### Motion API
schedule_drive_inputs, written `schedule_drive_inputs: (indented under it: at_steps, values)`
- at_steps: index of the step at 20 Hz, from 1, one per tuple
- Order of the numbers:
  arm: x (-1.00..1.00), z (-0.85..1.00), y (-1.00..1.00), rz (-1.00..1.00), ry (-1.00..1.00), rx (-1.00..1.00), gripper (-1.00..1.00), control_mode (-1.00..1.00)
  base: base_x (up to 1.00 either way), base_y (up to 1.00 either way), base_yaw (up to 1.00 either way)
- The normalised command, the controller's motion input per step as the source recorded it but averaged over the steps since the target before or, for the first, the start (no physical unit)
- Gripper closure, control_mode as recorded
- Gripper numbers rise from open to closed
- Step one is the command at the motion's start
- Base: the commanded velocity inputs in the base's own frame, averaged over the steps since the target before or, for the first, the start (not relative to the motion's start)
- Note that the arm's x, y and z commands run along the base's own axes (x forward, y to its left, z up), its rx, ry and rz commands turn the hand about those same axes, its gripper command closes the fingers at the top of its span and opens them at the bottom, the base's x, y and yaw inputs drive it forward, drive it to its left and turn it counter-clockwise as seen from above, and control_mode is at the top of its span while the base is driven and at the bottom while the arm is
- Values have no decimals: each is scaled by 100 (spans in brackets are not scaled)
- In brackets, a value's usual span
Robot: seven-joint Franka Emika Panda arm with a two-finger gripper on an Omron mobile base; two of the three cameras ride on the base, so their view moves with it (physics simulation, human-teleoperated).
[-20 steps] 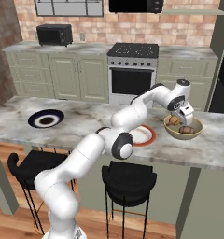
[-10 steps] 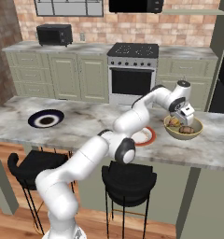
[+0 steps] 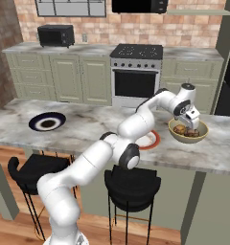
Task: Pick the chicken drumstick and potato from their plates and place them in the bowl. Then put the bowl in the fridge.
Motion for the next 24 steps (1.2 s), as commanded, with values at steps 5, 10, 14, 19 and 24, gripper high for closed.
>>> schedule_drive_inputs:
  at_steps: [5,10,14,19,24]
  values:
    - [-1,26,-1,3,7,0,-100,-100,0,0,0]
    - [-25,31,1,14,9,0,-100,-100,0,0,0]
    - [-51,5,15,19,6,0,-100,-100,0,0,0]
    - [-51,0,18,25,10,0,-100,-100,0,0,0]
    - [-55,0,23,33,9,0,-100,-100,0,0,0]
